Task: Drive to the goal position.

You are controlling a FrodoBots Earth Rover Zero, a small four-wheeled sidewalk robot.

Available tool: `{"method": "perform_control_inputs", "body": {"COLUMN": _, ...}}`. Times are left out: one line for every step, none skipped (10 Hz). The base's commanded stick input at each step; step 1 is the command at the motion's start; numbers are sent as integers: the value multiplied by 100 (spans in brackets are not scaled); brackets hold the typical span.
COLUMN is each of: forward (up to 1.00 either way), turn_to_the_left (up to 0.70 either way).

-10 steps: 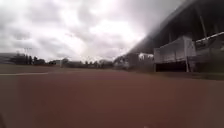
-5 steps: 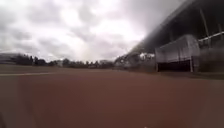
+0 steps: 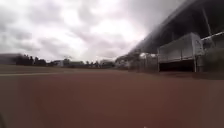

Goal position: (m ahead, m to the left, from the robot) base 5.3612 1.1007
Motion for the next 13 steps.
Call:
{"method": "perform_control_inputs", "body": {"forward": 70, "turn_to_the_left": 0}}
{"method": "perform_control_inputs", "body": {"forward": 70, "turn_to_the_left": 0}}
{"method": "perform_control_inputs", "body": {"forward": 70, "turn_to_the_left": 0}}
{"method": "perform_control_inputs", "body": {"forward": 70, "turn_to_the_left": 0}}
{"method": "perform_control_inputs", "body": {"forward": 70, "turn_to_the_left": 0}}
{"method": "perform_control_inputs", "body": {"forward": 70, "turn_to_the_left": 0}}
{"method": "perform_control_inputs", "body": {"forward": 70, "turn_to_the_left": 0}}
{"method": "perform_control_inputs", "body": {"forward": 70, "turn_to_the_left": 0}}
{"method": "perform_control_inputs", "body": {"forward": 70, "turn_to_the_left": 0}}
{"method": "perform_control_inputs", "body": {"forward": 70, "turn_to_the_left": 0}}
{"method": "perform_control_inputs", "body": {"forward": 70, "turn_to_the_left": 0}}
{"method": "perform_control_inputs", "body": {"forward": 70, "turn_to_the_left": 0}}
{"method": "perform_control_inputs", "body": {"forward": 70, "turn_to_the_left": 0}}
